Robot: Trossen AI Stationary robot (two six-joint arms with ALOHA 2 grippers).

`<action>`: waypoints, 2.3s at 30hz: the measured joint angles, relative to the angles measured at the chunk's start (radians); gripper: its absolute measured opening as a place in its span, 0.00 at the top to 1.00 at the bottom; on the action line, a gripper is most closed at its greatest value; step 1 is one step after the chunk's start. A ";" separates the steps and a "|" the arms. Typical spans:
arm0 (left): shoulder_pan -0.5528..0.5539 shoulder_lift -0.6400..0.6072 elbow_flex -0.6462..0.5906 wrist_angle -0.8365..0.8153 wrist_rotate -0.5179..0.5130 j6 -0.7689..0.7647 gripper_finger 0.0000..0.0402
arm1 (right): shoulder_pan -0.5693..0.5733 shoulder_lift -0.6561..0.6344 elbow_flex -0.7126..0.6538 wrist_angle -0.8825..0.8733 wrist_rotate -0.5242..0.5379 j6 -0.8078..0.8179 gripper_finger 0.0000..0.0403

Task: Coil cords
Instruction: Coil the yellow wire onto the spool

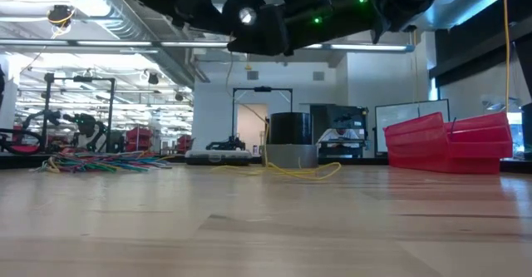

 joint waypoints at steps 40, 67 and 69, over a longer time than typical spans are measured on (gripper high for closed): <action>-0.029 -0.085 0.002 -0.134 -0.001 0.022 1.00 | 0.077 -0.285 -0.002 -0.582 0.061 0.019 0.66; -0.029 -0.086 0.002 -0.147 -0.001 0.029 1.00 | -0.075 -0.085 -0.002 -0.416 -0.274 0.180 0.66; -0.029 -0.086 0.002 -0.148 -0.001 0.029 1.00 | -0.075 -0.088 -0.002 -0.439 -0.290 0.193 0.66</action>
